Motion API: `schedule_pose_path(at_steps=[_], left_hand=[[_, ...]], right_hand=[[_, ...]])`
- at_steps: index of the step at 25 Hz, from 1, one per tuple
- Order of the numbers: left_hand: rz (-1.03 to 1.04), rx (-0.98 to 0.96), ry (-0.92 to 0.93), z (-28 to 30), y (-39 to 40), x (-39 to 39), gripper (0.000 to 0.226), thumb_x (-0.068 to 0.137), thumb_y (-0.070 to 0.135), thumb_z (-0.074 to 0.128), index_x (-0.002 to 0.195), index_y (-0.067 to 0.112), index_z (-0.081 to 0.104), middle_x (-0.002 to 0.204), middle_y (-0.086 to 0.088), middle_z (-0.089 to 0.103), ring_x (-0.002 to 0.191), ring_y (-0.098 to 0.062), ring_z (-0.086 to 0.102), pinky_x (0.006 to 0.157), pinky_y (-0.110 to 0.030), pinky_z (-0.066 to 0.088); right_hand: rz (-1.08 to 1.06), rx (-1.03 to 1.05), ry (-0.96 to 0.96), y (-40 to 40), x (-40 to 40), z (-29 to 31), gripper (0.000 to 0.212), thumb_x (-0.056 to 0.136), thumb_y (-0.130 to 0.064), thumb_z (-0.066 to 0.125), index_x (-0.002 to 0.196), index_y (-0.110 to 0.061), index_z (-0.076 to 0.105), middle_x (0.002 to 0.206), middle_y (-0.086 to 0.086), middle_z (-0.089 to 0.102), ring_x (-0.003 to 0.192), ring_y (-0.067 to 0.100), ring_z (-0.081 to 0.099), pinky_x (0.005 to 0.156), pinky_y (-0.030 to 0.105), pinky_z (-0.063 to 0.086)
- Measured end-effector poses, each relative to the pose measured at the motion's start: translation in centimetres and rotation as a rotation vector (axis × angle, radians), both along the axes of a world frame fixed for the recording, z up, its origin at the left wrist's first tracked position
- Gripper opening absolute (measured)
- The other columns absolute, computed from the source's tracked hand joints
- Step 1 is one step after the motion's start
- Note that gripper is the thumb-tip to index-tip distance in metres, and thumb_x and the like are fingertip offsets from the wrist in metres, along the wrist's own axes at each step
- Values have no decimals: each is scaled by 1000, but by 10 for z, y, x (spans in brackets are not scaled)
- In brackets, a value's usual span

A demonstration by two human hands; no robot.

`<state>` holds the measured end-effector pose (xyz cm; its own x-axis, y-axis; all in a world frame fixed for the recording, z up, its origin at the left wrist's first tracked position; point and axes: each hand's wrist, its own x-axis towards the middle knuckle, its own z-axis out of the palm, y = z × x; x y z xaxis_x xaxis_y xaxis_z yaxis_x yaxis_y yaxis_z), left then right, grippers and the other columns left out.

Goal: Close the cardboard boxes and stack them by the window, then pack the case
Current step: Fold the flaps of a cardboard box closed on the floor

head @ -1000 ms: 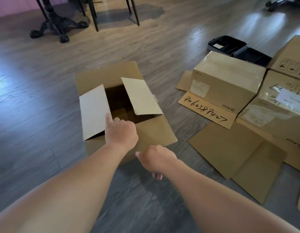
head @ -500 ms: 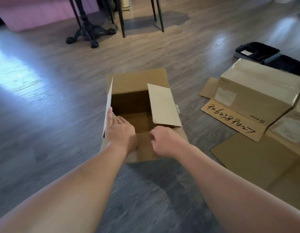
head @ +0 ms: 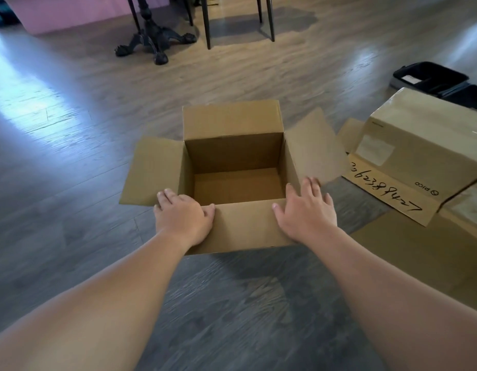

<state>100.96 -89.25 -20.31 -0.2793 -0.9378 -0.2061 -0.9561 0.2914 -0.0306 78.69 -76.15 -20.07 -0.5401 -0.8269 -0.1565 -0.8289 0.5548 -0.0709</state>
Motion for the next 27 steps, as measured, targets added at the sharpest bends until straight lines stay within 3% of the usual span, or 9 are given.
schedule_pose_path(at_steps=[3, 6, 10, 14, 18, 21, 23, 27], left_hand=[[23, 69, 117, -10, -1, 7, 89, 91, 77, 21, 144, 10, 45, 164, -22, 13, 151, -41, 12, 114, -56, 29], [42, 155, 174, -13, -3, 6, 78, 92, 76, 25, 141, 20, 47, 166, -14, 8, 152, -38, 12, 114, -59, 29], [94, 112, 90, -6, -3, -11, 68, 96, 68, 25, 140, 20, 46, 166, -17, 7, 153, -38, 6, 116, -68, 9], [-239, -14, 199, 5, 27, -59, 64, 99, 58, 31, 146, 15, 40, 163, -12, 25, 152, -29, 18, 118, -61, 15], [-489, 11, 413, 21, 69, -129, 60, 101, 50, 40, 148, 13, 40, 157, -9, 38, 146, -27, 34, 116, -49, 32], [-636, 28, 513, 29, 104, -182, 42, 101, 41, 45, 131, 13, 52, 133, -7, 58, 119, -25, 57, 97, -44, 52], [-672, -2, 535, 30, 108, -186, 31, 100, 35, 47, 119, 12, 57, 117, -6, 63, 101, -23, 61, 86, -41, 55], [-840, -4, 472, 16, 143, -230, 27, 99, 29, 47, 110, 8, 60, 112, -8, 62, 100, -24, 58, 87, -37, 53]], right_hand=[[-103, 9, -111, 10, -11, -11, 78, 94, -72, 22, 156, -26, 22, 166, 14, 15, 151, 37, 19, 115, 61, 27], [-140, -56, -272, 16, -9, -21, 78, 95, -71, 27, 157, -26, 15, 163, 14, 23, 139, 39, 40, 105, 56, 43], [-128, -62, -272, 15, -16, -17, 79, 92, -73, 30, 156, -28, 19, 157, 12, 34, 134, 36, 47, 100, 52, 47], [-86, -167, -282, 34, -37, -6, 68, 96, -64, 35, 153, -28, 25, 152, 5, 43, 134, 30, 47, 104, 53, 46], [-147, -226, -292, 72, -76, -4, 67, 99, -59, 30, 155, -21, 29, 158, 3, 37, 144, 26, 35, 111, 54, 38], [-289, -223, -271, 116, -116, -10, 67, 99, -59, 31, 154, -20, 31, 161, 5, 32, 147, 27, 31, 113, 52, 36], [-315, -197, -301, 125, -120, -14, 68, 99, -59, 33, 155, -19, 31, 162, 6, 30, 148, 28, 30, 113, 52, 36], [-475, -107, -286, 185, -148, -29, 57, 100, -55, 40, 141, -17, 45, 149, 8, 45, 133, 32, 46, 102, 51, 46]])
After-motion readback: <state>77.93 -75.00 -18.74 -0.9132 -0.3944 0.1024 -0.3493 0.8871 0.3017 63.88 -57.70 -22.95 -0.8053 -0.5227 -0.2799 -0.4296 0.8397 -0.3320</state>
